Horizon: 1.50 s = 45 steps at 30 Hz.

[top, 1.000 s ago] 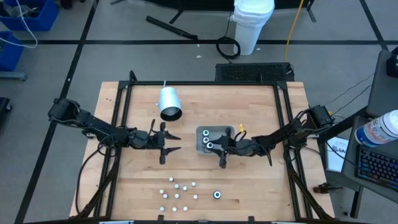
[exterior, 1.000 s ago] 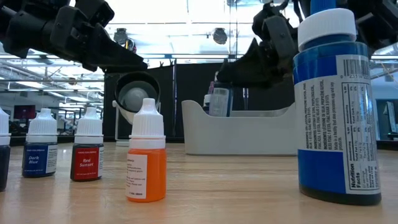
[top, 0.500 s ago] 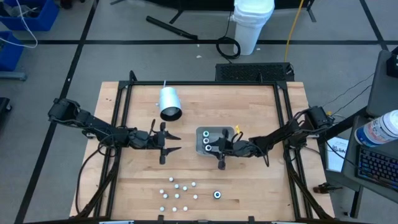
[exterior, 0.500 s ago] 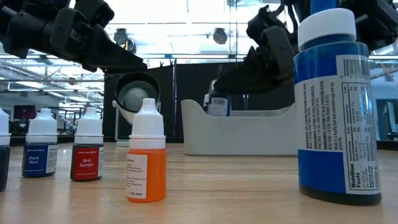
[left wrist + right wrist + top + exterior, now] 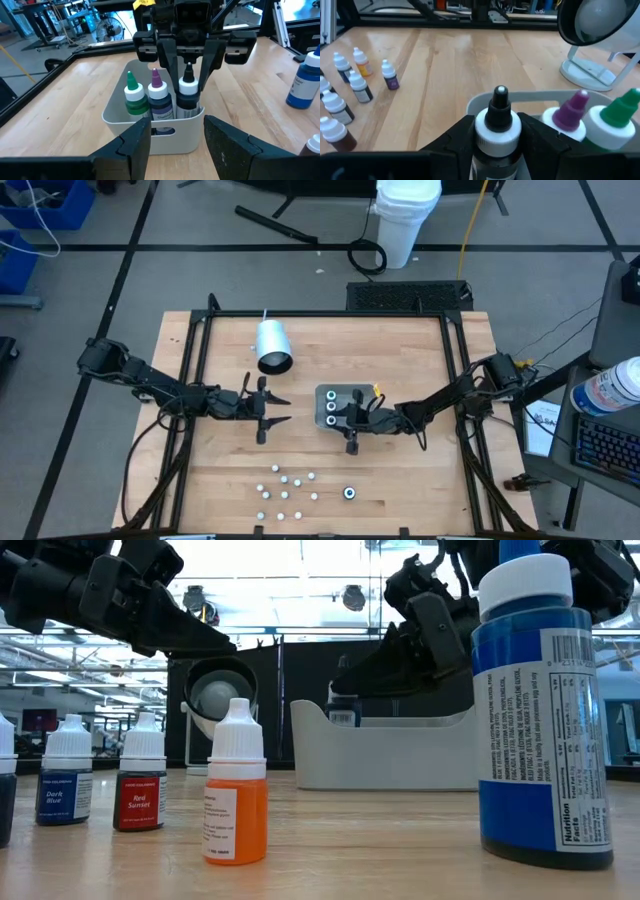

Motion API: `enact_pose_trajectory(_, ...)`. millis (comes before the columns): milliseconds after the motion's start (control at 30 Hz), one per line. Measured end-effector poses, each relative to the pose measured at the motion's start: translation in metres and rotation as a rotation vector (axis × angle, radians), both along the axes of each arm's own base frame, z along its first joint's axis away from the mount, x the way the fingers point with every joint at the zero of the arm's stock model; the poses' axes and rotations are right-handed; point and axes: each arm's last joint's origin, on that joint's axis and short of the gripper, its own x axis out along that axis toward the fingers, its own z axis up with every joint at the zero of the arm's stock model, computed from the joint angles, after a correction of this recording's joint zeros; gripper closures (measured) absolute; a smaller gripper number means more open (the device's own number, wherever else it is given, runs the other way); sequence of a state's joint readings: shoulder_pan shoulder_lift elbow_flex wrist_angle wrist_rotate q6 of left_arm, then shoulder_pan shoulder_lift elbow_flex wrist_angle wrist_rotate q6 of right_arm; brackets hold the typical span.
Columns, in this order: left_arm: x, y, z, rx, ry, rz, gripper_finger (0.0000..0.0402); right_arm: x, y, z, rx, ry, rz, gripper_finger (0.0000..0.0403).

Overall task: Pick & Place food coloring
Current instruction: Put the large black food coloring bottle into the white bin, then put the large blue food coloring bottle into the white bin

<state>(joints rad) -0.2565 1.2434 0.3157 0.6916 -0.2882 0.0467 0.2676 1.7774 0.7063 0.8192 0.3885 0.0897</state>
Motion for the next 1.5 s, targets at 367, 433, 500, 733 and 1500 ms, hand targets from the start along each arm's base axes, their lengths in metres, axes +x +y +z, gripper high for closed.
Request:
enact_pose_trajectory(367,0.0,0.0,-0.001,0.004,0.015,0.0,0.0213,0.001,0.0,0.001,0.01,-0.005,-0.004,0.0221)
enact_pose_trajectory(433,0.0,0.0,-0.001,0.004,0.015,0.0,0.0213,0.001,0.0,0.001,0.023,-0.007,-0.008,0.0208)
enact_pose_trajectory(500,0.0,0.0,-0.001,0.005,0.015,0.0,0.0213,0.001,0.0,0.001,0.025,-0.007,-0.009,0.0194)
enact_pose_trajectory(733,0.0,0.0,-0.001,0.006,0.015,0.0,0.0213,0.001,0.0,0.002,0.027,-0.022,-0.006,0.0152)
enact_pose_trajectory(1500,-0.001,0.0,-0.003,0.023,0.032,-0.001,0.0213,0.017,0.036,0.086,-0.218,-0.077,0.155,0.0114)
